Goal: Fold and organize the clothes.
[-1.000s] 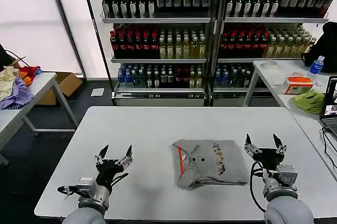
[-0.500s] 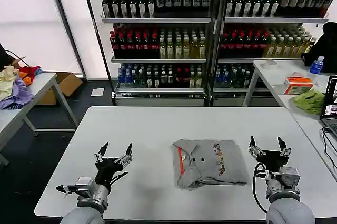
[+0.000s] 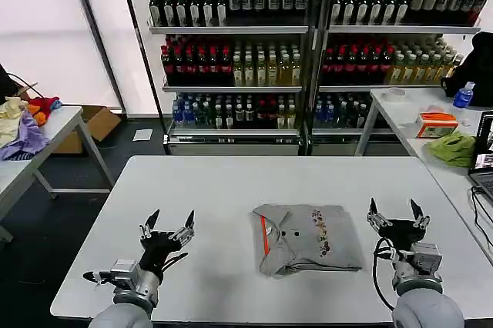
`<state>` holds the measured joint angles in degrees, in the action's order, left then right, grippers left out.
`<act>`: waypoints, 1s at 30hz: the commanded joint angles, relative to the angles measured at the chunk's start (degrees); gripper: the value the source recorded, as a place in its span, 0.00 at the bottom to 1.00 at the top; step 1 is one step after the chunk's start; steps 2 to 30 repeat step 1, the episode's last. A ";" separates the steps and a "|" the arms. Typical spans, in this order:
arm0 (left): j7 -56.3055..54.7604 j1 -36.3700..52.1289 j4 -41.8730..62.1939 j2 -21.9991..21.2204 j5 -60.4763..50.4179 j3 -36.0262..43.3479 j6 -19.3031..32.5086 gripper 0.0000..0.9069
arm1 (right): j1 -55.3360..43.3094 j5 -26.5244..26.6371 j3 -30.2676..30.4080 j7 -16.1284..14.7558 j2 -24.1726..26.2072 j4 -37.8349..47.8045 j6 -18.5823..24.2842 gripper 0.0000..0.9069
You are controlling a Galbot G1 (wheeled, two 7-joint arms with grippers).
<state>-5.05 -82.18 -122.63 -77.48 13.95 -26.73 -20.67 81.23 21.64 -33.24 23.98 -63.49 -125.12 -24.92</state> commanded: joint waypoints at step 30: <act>3.91 -0.61 0.21 -0.09 -3.70 0.40 0.19 1.00 | -0.02 -0.04 0.04 -0.03 -0.03 0.47 0.19 1.00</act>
